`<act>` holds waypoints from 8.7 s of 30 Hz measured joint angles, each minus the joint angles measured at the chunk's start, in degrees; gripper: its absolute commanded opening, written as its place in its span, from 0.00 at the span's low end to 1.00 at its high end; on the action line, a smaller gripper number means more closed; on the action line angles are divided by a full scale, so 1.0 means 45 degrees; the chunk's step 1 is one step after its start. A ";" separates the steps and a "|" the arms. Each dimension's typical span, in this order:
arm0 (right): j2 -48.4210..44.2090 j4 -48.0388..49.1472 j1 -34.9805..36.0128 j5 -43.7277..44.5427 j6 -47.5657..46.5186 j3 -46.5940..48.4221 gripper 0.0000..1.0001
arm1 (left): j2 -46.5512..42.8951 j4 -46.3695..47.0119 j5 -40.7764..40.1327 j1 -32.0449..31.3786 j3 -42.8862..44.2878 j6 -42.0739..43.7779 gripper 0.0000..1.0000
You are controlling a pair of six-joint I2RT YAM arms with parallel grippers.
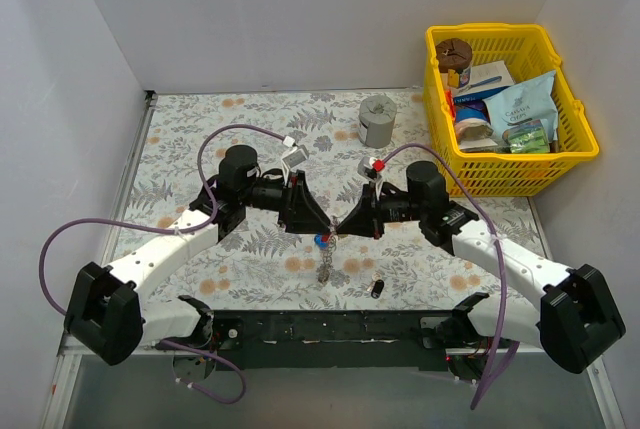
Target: Put the keys on the keyring
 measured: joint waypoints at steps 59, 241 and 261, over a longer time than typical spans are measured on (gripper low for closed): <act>-0.1671 0.0879 -0.0087 0.1413 0.2030 0.0049 0.01 | 0.0398 0.0350 -0.1982 0.0000 0.0253 0.0223 0.37; -0.0607 -0.3667 0.1821 0.2157 -0.1632 0.3541 0.01 | -0.1336 -0.6611 -0.3978 -0.1190 0.2832 0.8335 0.21; -0.3774 -0.1229 0.1807 0.3847 -0.2739 0.1506 0.01 | -0.2443 -0.3045 -0.4711 -0.0534 0.2501 0.6008 0.44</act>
